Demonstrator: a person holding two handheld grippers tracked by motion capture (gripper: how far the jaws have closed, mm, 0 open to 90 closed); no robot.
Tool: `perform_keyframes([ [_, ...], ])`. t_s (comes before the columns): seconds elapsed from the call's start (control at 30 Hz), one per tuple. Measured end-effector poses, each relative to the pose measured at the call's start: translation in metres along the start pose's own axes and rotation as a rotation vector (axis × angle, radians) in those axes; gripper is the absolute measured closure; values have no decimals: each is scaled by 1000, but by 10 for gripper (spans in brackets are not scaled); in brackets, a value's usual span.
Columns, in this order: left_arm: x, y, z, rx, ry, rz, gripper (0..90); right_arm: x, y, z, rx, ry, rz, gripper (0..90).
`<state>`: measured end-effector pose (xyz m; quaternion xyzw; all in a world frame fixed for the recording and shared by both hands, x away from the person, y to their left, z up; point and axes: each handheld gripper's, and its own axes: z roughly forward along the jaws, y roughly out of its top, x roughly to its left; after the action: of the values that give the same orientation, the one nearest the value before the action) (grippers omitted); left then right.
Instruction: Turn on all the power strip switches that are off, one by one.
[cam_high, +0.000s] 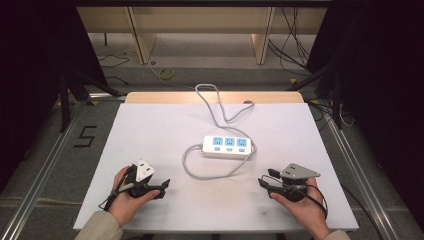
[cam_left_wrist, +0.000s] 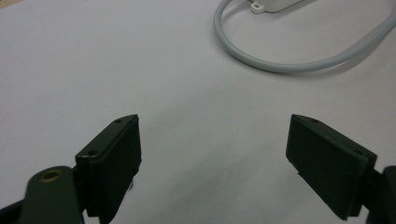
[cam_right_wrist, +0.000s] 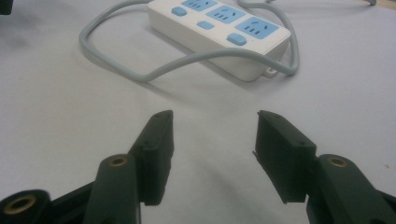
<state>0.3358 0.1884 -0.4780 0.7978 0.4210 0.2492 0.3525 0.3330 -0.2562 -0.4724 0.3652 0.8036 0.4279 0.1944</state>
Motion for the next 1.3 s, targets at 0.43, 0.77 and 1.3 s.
perform_keyframes([
  [0.43,1,0,1,-3,8,-8,181,3,8,1,34,-10,-39,769],
  [0.77,1,0,1,-8,12,-11,181,3,16,6,62,-40,-63,900],
  [1.3,0,1,1,-14,11,-10,183,4,30,18,91,-26,-80,900],
])
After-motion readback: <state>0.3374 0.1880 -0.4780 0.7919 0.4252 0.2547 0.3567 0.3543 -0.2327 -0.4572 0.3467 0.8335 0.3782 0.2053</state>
